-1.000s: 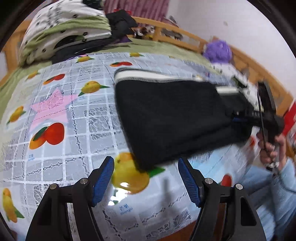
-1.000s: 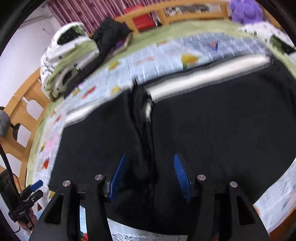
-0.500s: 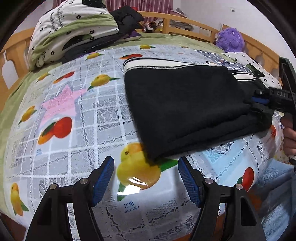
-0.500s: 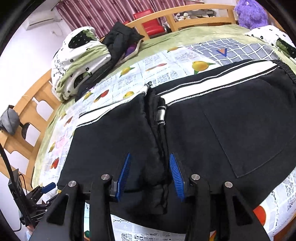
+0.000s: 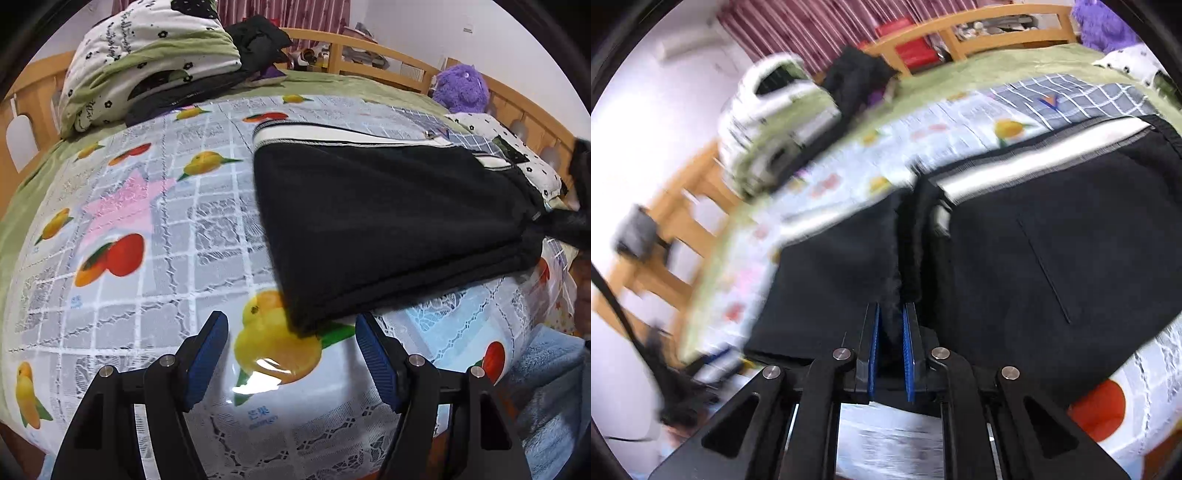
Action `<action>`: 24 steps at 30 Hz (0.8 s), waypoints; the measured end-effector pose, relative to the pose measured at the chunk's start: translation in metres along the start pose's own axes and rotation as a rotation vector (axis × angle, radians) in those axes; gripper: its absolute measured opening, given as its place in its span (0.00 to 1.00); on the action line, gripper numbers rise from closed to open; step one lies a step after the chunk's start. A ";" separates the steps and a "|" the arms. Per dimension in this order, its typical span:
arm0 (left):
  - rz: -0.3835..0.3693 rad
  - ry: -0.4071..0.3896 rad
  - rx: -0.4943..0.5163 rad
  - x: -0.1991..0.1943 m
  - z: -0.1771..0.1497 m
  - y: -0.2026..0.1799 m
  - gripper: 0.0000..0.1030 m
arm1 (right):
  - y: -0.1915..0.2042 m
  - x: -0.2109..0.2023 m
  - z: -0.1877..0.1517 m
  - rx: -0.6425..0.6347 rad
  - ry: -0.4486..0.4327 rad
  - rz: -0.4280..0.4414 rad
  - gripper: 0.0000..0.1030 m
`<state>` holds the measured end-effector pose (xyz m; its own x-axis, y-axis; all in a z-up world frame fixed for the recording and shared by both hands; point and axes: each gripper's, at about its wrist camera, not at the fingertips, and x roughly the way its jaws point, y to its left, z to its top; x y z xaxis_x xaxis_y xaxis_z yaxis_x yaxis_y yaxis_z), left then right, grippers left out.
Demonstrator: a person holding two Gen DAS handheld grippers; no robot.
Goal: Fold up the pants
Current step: 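Pinch and straighten the fold with the right tool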
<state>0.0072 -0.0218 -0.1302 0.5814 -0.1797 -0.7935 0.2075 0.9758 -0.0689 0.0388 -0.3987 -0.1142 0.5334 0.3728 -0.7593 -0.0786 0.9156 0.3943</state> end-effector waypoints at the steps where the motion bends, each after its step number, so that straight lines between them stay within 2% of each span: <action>1: 0.001 0.006 0.005 0.002 -0.001 -0.001 0.67 | -0.002 0.012 -0.003 -0.002 0.035 -0.036 0.12; 3: 0.015 0.009 0.020 0.005 -0.003 -0.004 0.67 | -0.003 0.015 -0.002 -0.010 0.030 -0.057 0.13; 5: 0.033 -0.006 0.023 0.004 -0.004 -0.004 0.67 | 0.000 0.007 0.002 -0.013 0.015 -0.044 0.21; 6: 0.027 -0.012 0.020 0.003 -0.003 -0.003 0.67 | 0.000 0.001 0.004 -0.010 -0.013 -0.029 0.22; 7: 0.016 -0.018 0.011 0.002 -0.002 -0.002 0.67 | -0.002 -0.001 0.006 -0.004 -0.031 -0.027 0.28; 8: 0.006 -0.023 0.000 0.002 -0.001 0.000 0.67 | -0.004 -0.001 0.008 0.007 -0.044 -0.033 0.42; 10: -0.002 -0.022 -0.020 0.004 0.001 0.001 0.67 | -0.008 0.010 0.009 0.040 -0.034 -0.044 0.60; 11: -0.003 -0.021 -0.028 0.007 0.002 0.001 0.65 | -0.011 0.018 0.009 0.053 -0.008 -0.047 0.59; 12: -0.009 -0.026 -0.036 0.010 0.003 0.001 0.49 | -0.012 0.029 0.008 0.063 0.032 -0.052 0.58; 13: -0.017 -0.030 -0.041 0.013 0.002 0.001 0.38 | -0.012 0.039 0.005 0.055 0.068 -0.045 0.35; 15: -0.059 -0.034 -0.052 0.012 0.001 0.002 0.22 | -0.002 0.041 0.002 -0.019 0.071 -0.080 0.30; 18: -0.071 -0.037 -0.047 0.004 0.000 0.004 0.21 | 0.004 0.036 0.002 -0.075 0.104 -0.089 0.28; 22: -0.095 0.009 -0.034 -0.004 -0.001 0.012 0.26 | 0.005 0.037 0.002 -0.134 0.129 -0.094 0.31; 24: -0.095 -0.004 -0.049 -0.013 0.000 0.019 0.36 | 0.000 0.029 0.002 -0.126 0.118 -0.081 0.34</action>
<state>0.0036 -0.0004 -0.1213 0.5638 -0.2724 -0.7797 0.2232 0.9592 -0.1737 0.0558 -0.3878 -0.1351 0.4405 0.3054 -0.8442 -0.1478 0.9522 0.2673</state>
